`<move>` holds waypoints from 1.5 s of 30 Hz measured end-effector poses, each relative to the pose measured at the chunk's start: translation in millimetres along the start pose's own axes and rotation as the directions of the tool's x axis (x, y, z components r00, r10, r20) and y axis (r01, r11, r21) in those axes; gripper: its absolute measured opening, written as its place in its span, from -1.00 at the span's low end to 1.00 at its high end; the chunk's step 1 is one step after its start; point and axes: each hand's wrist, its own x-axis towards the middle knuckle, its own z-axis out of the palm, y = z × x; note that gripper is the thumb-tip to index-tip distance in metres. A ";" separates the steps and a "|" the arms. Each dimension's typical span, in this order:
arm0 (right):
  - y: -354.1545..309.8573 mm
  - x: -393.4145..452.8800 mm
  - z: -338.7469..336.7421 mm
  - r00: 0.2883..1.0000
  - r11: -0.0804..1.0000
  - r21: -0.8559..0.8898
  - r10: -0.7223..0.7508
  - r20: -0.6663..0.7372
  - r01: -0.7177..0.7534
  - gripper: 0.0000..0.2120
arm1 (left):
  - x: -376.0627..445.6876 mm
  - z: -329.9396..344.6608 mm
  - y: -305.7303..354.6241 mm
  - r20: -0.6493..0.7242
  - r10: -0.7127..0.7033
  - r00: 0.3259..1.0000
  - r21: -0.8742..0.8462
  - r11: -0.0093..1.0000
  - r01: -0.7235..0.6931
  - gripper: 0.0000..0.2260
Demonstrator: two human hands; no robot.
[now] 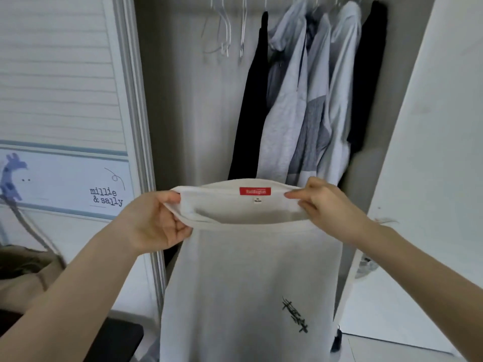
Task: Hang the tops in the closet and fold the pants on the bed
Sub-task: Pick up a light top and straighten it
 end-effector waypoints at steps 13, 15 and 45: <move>-42.9 49.3 63.8 0.597 0.961 0.216 -0.072 0.799 -0.173 -0.18 | 30.5 -19.0 37.0 -0.090 0.329 0.940 -0.122 0.933 -0.338 -0.66; -40.9 77.7 57.4 0.681 0.963 0.244 -0.103 0.725 -0.114 -0.32 | 39.9 -12.9 48.3 -0.045 0.347 0.937 -0.074 0.934 -0.349 -0.72; 32.7 502.6 -129.4 0.826 0.712 0.517 0.564 -0.018 -0.475 -0.79 | 178.4 13.0 194.9 0.141 0.807 0.573 0.786 0.261 -0.560 -0.74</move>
